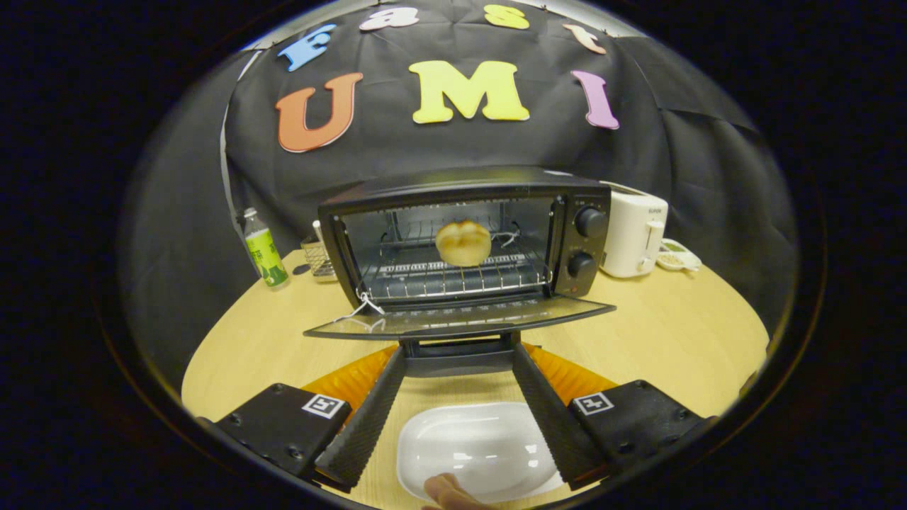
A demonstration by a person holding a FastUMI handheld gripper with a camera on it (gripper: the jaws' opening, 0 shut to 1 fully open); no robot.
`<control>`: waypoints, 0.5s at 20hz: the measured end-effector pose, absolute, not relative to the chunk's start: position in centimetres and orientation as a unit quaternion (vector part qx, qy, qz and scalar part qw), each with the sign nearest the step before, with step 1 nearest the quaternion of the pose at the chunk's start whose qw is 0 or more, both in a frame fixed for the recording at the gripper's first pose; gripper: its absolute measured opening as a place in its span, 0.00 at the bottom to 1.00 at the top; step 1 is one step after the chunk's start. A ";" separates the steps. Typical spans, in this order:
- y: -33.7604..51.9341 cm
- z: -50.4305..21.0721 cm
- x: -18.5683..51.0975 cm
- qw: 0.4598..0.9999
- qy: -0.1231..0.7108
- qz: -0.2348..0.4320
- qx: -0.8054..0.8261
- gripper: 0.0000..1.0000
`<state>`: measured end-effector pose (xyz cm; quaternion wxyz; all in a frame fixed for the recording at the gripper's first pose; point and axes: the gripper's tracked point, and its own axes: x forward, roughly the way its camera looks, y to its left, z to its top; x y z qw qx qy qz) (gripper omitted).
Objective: Open the toaster oven, put the food inside, and close the toaster oven door.
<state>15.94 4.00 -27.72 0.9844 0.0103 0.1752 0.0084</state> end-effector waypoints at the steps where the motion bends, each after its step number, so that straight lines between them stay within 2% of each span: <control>1: 4.1 -27.1 16.3 0.986 0.164 0.010 0.004 1.00; 10: 4.3 -23.8 18.3 0.994 0.108 0.014 -0.026 1.00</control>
